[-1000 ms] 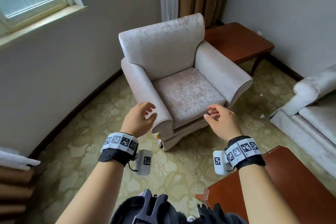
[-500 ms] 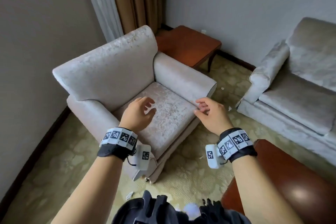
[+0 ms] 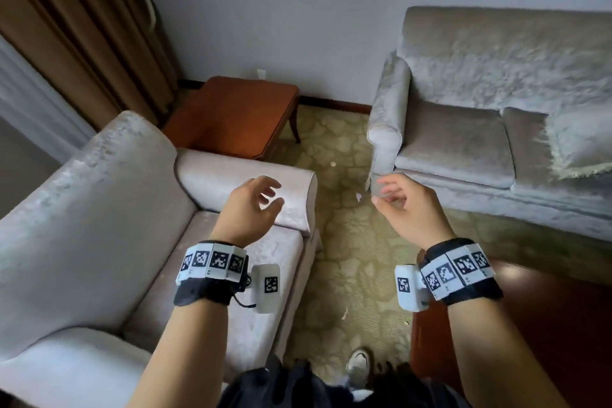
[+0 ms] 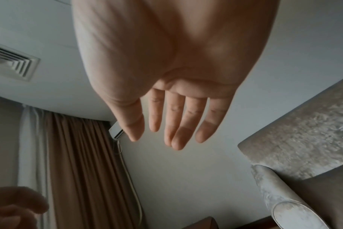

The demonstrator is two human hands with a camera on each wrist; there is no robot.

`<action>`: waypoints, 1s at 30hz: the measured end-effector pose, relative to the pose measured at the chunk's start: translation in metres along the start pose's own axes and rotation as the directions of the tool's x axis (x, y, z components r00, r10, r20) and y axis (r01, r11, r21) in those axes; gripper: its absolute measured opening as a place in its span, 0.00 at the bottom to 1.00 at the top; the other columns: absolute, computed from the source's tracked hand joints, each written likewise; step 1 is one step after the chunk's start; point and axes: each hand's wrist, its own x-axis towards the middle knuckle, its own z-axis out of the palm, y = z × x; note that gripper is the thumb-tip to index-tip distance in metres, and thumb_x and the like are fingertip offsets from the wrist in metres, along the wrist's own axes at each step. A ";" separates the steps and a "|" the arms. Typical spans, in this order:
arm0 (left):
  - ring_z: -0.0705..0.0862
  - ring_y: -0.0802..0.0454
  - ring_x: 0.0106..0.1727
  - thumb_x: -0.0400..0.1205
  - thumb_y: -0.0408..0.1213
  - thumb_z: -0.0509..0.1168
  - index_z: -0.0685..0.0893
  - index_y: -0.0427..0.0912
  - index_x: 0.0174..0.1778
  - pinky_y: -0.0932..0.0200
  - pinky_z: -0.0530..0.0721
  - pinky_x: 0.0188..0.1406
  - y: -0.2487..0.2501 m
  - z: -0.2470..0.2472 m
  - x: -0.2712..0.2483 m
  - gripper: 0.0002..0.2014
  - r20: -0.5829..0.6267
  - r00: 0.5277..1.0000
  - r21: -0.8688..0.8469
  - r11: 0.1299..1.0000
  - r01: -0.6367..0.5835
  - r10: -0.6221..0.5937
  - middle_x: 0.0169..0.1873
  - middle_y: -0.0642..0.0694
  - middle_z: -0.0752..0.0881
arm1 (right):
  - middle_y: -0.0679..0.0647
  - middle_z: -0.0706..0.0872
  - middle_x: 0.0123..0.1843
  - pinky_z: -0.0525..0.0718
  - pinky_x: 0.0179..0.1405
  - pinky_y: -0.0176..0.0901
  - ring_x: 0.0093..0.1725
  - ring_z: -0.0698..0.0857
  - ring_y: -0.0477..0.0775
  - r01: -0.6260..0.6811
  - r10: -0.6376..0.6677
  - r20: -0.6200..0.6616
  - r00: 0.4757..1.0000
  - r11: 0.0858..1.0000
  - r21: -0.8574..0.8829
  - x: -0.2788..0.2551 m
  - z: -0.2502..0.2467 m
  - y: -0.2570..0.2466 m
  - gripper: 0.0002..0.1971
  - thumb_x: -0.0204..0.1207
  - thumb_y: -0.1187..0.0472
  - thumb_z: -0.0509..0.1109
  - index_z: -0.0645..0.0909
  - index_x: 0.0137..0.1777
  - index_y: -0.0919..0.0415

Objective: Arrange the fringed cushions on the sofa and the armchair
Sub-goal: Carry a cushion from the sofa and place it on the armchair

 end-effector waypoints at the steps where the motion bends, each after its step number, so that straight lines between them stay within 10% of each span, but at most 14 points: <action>1: 0.84 0.59 0.45 0.79 0.42 0.69 0.83 0.52 0.55 0.57 0.83 0.48 0.005 0.003 0.019 0.09 -0.003 1.000 -0.007 1.000 -0.002 0.002 0.46 0.54 0.85 | 0.42 0.87 0.48 0.79 0.50 0.30 0.47 0.86 0.39 -0.003 0.003 -0.007 1.000 1.000 0.014 0.017 -0.005 0.004 0.13 0.74 0.56 0.76 0.83 0.58 0.48; 10: 0.85 0.58 0.46 0.78 0.40 0.71 0.84 0.47 0.56 0.68 0.80 0.45 0.036 0.045 0.164 0.11 -0.003 0.998 -0.039 0.997 -0.063 0.063 0.46 0.52 0.86 | 0.44 0.88 0.48 0.77 0.46 0.22 0.45 0.85 0.36 -0.015 0.015 0.001 1.000 1.000 0.012 0.154 -0.042 0.047 0.13 0.75 0.57 0.76 0.83 0.59 0.48; 18: 0.84 0.60 0.45 0.76 0.44 0.68 0.83 0.52 0.56 0.51 0.87 0.47 0.063 0.120 0.337 0.13 0.168 0.969 -0.019 0.984 -0.178 0.179 0.45 0.55 0.84 | 0.46 0.89 0.49 0.78 0.45 0.26 0.45 0.85 0.36 -0.073 0.069 -0.042 0.997 0.993 -0.098 0.285 -0.094 0.100 0.14 0.74 0.58 0.76 0.84 0.60 0.50; 30: 0.84 0.53 0.50 0.79 0.44 0.67 0.81 0.54 0.60 0.51 0.84 0.50 0.217 0.264 0.564 0.14 0.500 0.733 0.032 0.836 -0.548 0.461 0.51 0.54 0.84 | 0.46 0.84 0.53 0.84 0.53 0.47 0.51 0.83 0.47 -0.461 0.356 -0.362 0.862 0.846 -0.267 0.366 -0.240 0.184 0.18 0.78 0.51 0.73 0.79 0.67 0.50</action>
